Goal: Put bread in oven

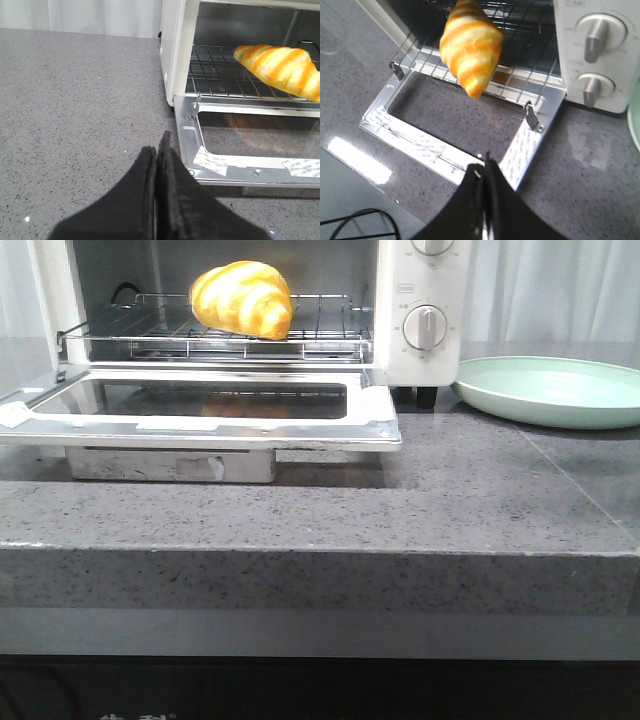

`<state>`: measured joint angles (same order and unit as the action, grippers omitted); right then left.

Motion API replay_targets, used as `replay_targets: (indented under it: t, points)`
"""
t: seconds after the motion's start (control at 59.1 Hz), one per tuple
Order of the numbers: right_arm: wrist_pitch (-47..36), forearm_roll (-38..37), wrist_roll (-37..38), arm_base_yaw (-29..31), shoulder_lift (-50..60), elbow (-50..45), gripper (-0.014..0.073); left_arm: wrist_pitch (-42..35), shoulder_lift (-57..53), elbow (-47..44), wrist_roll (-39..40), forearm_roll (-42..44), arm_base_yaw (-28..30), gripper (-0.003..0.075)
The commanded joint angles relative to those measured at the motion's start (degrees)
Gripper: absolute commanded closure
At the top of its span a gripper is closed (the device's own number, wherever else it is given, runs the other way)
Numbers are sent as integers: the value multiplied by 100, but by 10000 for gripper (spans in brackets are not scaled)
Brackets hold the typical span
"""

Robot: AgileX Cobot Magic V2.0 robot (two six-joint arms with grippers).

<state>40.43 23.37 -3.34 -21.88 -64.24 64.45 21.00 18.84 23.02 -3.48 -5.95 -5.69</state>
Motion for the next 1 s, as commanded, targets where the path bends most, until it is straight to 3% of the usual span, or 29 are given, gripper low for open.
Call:
replay_targets:
  t: [0.0, 0.356, 0.559, 0.982]
  points:
    - [-298, -261, -20, 41, 661, -275, 663, -468, 30, 149, 54, -34, 16, 741]
    - [-960, -1026, -20, 41, 3124, -2300, 663, -468, 30, 149, 54, -34, 16, 741]
    - [-998, -1182, -20, 41, 4271, -3009, 663, -468, 30, 149, 54, -34, 16, 741]
    - [-988, -1173, -20, 41, 4641, -3109, 663, -468, 30, 149, 54, -34, 16, 741]
